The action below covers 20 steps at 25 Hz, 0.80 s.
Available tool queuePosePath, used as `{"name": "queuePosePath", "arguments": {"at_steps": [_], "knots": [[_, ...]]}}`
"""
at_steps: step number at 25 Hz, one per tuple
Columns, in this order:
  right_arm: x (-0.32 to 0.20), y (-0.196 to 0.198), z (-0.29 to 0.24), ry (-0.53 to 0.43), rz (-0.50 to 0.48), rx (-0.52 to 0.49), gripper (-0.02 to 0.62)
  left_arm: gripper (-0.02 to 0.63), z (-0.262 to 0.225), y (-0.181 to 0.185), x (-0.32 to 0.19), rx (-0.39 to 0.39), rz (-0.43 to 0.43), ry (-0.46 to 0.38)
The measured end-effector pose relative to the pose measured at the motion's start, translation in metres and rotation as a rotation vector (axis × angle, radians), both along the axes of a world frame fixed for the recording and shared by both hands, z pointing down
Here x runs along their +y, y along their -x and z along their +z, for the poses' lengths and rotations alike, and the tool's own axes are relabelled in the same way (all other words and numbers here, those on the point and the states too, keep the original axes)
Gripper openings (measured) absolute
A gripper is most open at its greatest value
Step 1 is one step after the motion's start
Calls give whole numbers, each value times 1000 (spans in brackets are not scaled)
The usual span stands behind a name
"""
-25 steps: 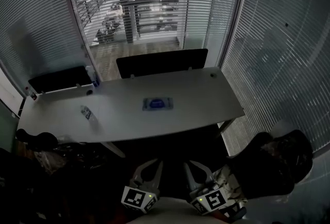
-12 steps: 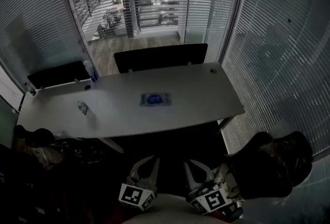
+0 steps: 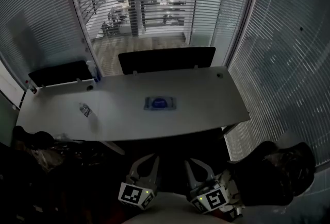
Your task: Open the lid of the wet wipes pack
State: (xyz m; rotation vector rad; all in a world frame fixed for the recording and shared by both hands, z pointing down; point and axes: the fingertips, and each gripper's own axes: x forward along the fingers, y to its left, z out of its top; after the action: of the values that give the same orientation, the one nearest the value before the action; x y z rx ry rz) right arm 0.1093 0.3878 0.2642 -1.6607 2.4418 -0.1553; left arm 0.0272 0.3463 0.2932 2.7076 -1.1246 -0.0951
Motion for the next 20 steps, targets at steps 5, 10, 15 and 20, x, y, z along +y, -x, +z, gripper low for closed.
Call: {"name": "queuePosePath", "arguments": {"at_steps": [5,10,15,20], "knots": [[-33,2,9,14,6,37,2,3,5,6,-33,17,-9,6],[-78,6,16,21,7,68,2,3,11,10,-77,32,-3,8],[-129,13,10,12,19,85,1,2,9,20,-126,43,4,-11],[-177,25,4,7,29,94,1,3,10,29,-173,41,15,-1]]}}
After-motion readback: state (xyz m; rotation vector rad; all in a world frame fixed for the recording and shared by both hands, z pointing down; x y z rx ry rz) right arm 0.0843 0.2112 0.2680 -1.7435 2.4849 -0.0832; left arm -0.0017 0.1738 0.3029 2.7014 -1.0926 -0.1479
